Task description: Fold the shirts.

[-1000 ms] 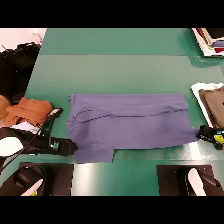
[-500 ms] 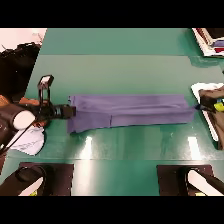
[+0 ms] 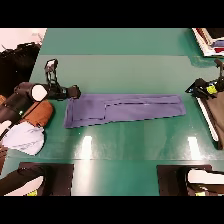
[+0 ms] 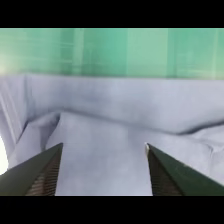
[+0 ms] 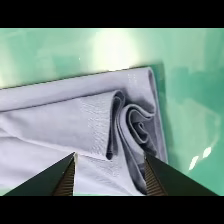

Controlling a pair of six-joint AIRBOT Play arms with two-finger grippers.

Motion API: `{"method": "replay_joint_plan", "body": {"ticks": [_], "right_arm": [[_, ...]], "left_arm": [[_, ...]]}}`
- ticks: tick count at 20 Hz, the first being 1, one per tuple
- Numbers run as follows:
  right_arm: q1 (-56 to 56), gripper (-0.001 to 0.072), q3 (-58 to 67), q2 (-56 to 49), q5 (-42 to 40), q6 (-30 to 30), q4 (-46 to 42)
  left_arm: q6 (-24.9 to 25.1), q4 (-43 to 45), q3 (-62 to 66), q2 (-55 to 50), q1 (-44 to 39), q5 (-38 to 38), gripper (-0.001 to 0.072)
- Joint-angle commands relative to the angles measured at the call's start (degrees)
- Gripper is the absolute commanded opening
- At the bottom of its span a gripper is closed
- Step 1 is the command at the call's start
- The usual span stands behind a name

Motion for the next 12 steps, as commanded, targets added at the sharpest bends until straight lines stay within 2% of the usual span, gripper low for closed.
{"method": "replay_joint_plan", "body": {"ticks": [1, 2, 3, 4, 8, 12], "right_arm": [[-4.11, 0.0493, 1.53, -3.5, 4.83, -4.35, 2.19], [-5.51, 0.0495, 1.55, -4.17, 5.97, -4.76, 2.54], [-6.84, 0.0549, 1.55, -5.2, 6.97, -5.35, 3.41], [-7.87, 0.0629, 1.55, -6.75, 8.0, -5.46, 4.61], [-8.35, 0.0634, 1.53, -13.73, 9.31, -8.68, 9.01], [-4.9, 0.0634, 1.53, -18.49, 10.49, -11.76, 9.14]], "left_arm": [[0.57, -0.85, 3.69, -1.99, 0.28, -3.67, 0.0583], [0.59, -1.64, 3.91, -1.99, 0.28, -4.63, 0.0336], [0.66, -3.02, 3.89, -1.99, 0.28, -5.07, 0.009], [1.2, -3.69, 3.89, -2.01, -0.02, -4.87, 0.0024], [2.05, -5.55, 3.89, -2.99, -4.09, -4.28, 0.0023], [2.34, -9.88, 4.13, -6.99, -9.05, -3.58, 0.0023]]}}
